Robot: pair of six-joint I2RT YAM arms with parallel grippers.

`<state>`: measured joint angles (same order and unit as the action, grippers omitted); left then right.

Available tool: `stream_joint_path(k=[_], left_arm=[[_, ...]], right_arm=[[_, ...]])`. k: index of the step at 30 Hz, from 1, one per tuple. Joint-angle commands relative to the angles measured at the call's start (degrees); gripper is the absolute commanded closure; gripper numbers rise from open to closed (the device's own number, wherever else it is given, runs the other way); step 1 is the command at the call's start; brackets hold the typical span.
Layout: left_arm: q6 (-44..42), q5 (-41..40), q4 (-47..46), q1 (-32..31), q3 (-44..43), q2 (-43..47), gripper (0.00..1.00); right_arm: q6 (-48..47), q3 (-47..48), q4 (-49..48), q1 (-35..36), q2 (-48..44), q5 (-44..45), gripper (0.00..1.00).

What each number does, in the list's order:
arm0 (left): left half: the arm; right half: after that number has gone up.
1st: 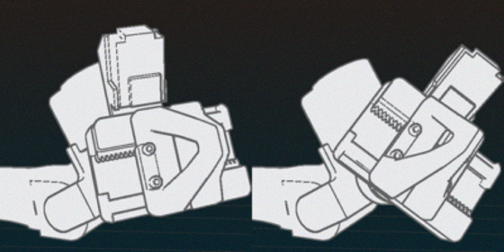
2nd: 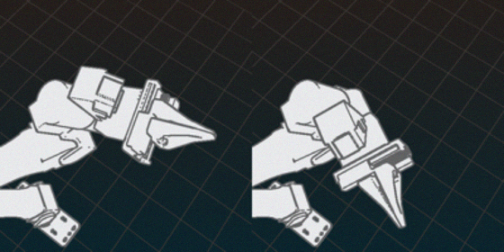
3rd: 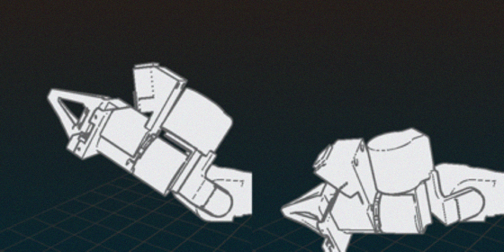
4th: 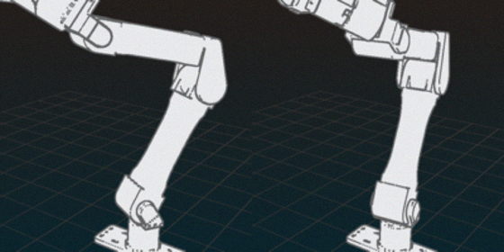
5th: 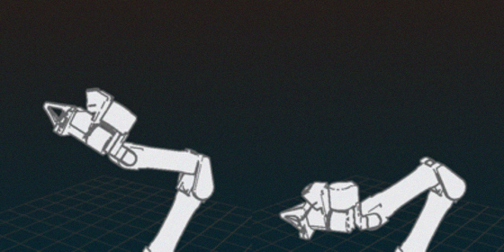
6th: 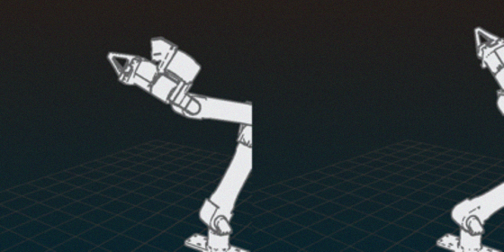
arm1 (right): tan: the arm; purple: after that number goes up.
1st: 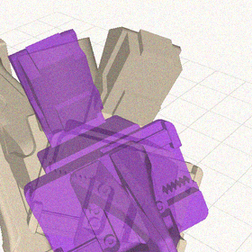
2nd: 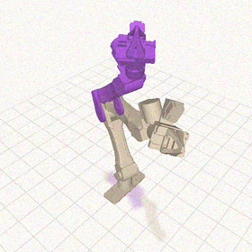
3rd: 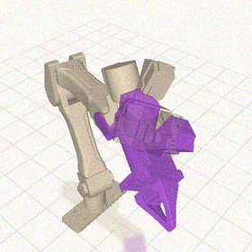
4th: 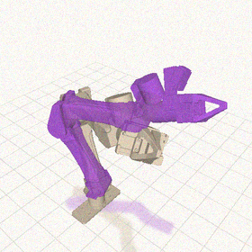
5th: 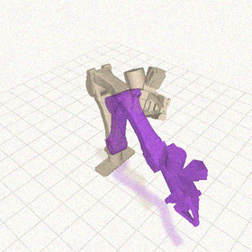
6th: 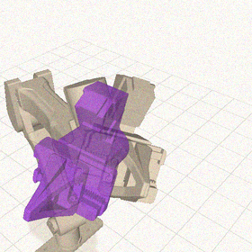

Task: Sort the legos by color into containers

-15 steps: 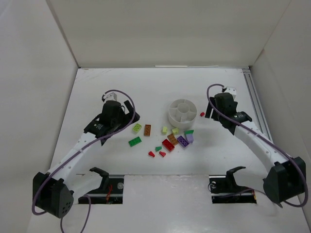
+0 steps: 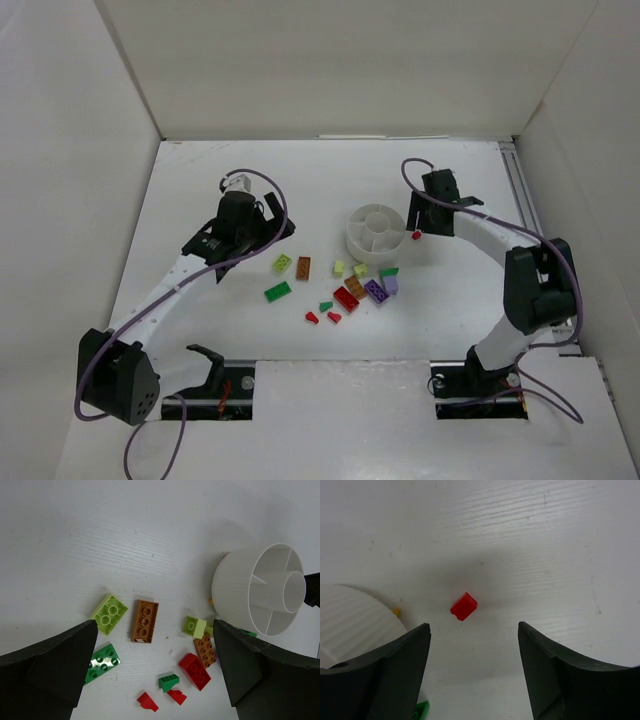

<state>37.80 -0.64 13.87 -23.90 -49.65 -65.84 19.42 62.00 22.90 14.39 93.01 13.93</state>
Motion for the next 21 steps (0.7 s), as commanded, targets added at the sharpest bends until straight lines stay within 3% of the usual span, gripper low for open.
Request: stream_joint_path(k=[1, 11, 21], left_arm=[[-1.15, 0.82, -1.74, 0.26, -2.03, -0.42, 0.00], [-1.15, 1.88, -2.97, 0.79, -2.56, -2.09, 0.00], [-0.62, 2.40, -2.97, 0.79, -2.56, -2.62, 0.00]], right_arm=[[-0.70, 3.91, -1.98, -0.42, 3.13, -4.08, 0.25], [0.53, 5.15, -3.03, -1.47, 9.72, -4.62, 0.30], [1.59, 5.68, -3.03, -1.47, 10.79, -2.42, 0.47]])
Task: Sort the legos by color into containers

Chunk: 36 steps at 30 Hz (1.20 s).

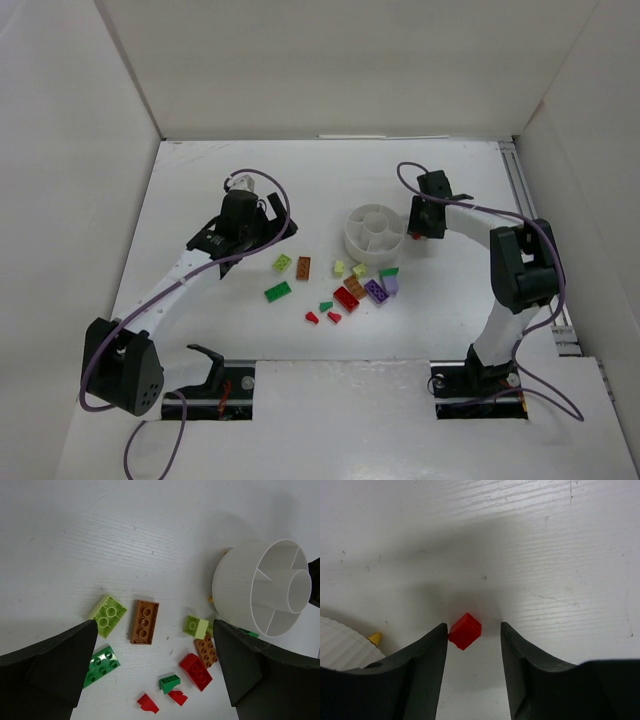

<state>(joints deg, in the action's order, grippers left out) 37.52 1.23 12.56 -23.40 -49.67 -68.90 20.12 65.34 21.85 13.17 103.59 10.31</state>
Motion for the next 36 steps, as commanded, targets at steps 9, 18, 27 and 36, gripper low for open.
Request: stream_joint_path(k=[9, 18, 27, 36], left_arm=[[-0.34, 1.05, -1.66, 0.28, -3.06, 0.96, 0.00], [-0.34, 0.00, -0.52, 0.28, -2.45, 4.48, 0.00], [-0.87, 1.31, -0.52, 0.80, 0.28, 5.89, 0.00], [-0.34, 1.84, -1.04, 0.81, 3.18, 5.89, 0.00]], right_arm=[[0.89, 3.39, -1.37, -0.25, 1.26, 1.74, 0.54], [-0.26, 3.39, -0.66, 0.27, 0.13, -0.46, 0.83], [-3.24, 0.31, -0.05, 3.00, -15.68, 1.30, 0.87], [-9.47, -1.01, -4.26, 15.46, -26.16, 1.82, 0.84]])
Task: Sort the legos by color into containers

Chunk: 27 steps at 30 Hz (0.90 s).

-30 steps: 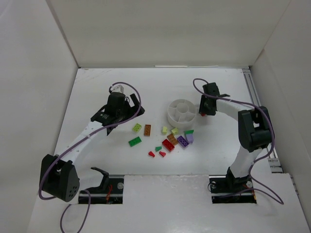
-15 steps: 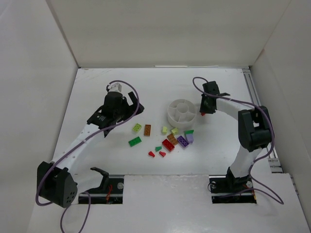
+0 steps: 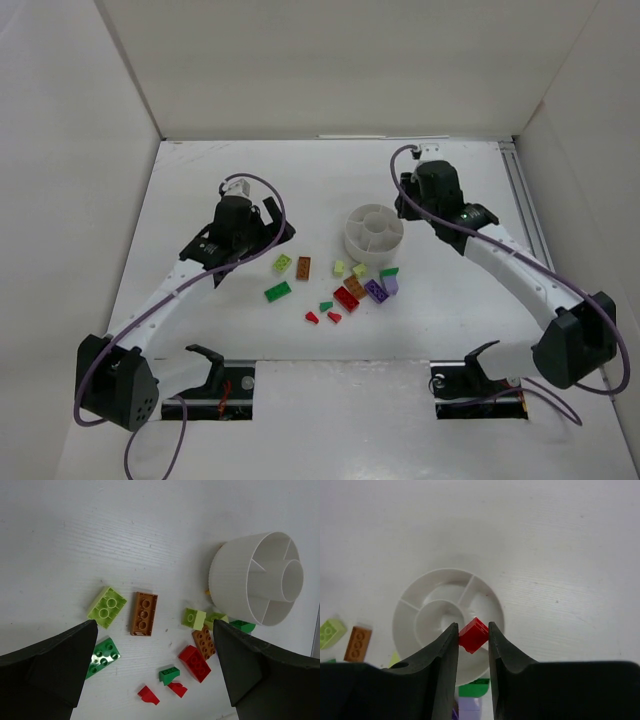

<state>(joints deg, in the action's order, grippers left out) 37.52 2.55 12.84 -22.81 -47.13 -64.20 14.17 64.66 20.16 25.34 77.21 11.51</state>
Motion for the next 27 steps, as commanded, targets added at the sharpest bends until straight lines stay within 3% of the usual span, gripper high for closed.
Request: stream_joint_path(k=[1, 6, 10, 14, 17, 18, 19, 22, 27], left_arm=[[-0.34, 0.53, -1.33, 0.22, 0.64, 0.67, 0.00], [0.18, 0.53, -1.33, 0.22, 1.17, 0.05, 0.00], [0.19, 1.05, -0.27, 0.22, 1.70, 0.04, 0.00], [0.19, 2.29, -0.27, 0.22, 2.84, 0.04, 0.00], [0.71, 2.81, 0.34, 0.22, 3.36, -0.48, 0.00], [0.11, 3.51, 0.34, 0.22, 3.36, -0.48, 0.00], [0.10, 3.52, 0.86, -1.17, 3.36, -0.48, 0.01], [-0.43, 2.90, 1.49, -3.20, 3.97, -0.48, 0.03], [-0.95, 2.90, 4.38, -9.08, 5.21, -0.48, 0.11]], right_arm=[[-4.06, 0.19, -2.58, 4.27, 0.22, 0.62, 0.83], [-4.77, 2.40, -2.58, 8.49, 2.94, 2.99, 0.82], [-4.24, 4.59, -1.36, 10.60, 6.46, 6.06, 0.74], [-3.63, 5.74, -0.21, 10.60, 9.18, 6.07, 0.63], [-3.11, 6.35, 1.28, 11.13, 9.80, 7.38, 0.47], [-3.10, 6.35, 1.80, 11.13, 9.80, 7.39, 0.35], [-3.10, 6.35, 1.81, 11.13, 9.19, 7.39, 0.31], [-3.10, 6.35, 1.81, 11.13, 7.79, 7.39, 0.21], [-2.57, 4.87, 2.42, 11.13, 4.10, 6.87, 0.20]])
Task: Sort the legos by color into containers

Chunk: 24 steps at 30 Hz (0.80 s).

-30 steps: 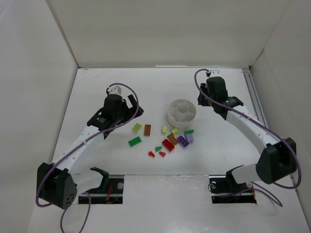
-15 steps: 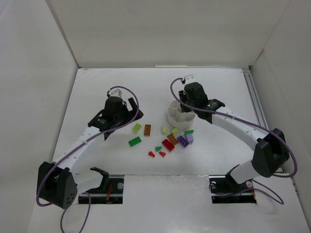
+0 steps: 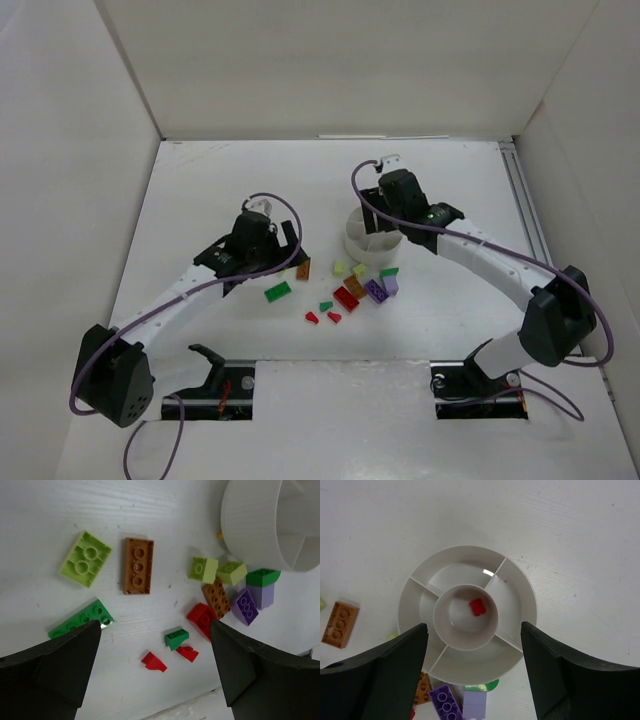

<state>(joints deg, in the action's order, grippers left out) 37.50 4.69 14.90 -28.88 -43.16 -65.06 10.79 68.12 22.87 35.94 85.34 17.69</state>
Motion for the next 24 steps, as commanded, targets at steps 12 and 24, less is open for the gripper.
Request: stream_joint_path(k=[12, 24], left_arm=[[14.18, -1.79, 5.23, -20.60, 5.54, -5.76, 0.32], [20.95, -3.71, 6.11, -22.27, 2.99, -15.53, 0.45]], right_arm=[[3.01, -6.59, 3.31, 0.53, -12.39, 3.22, 0.20], [4.86, -9.93, 4.99, 0.53, -14.85, 7.09, 0.20]])
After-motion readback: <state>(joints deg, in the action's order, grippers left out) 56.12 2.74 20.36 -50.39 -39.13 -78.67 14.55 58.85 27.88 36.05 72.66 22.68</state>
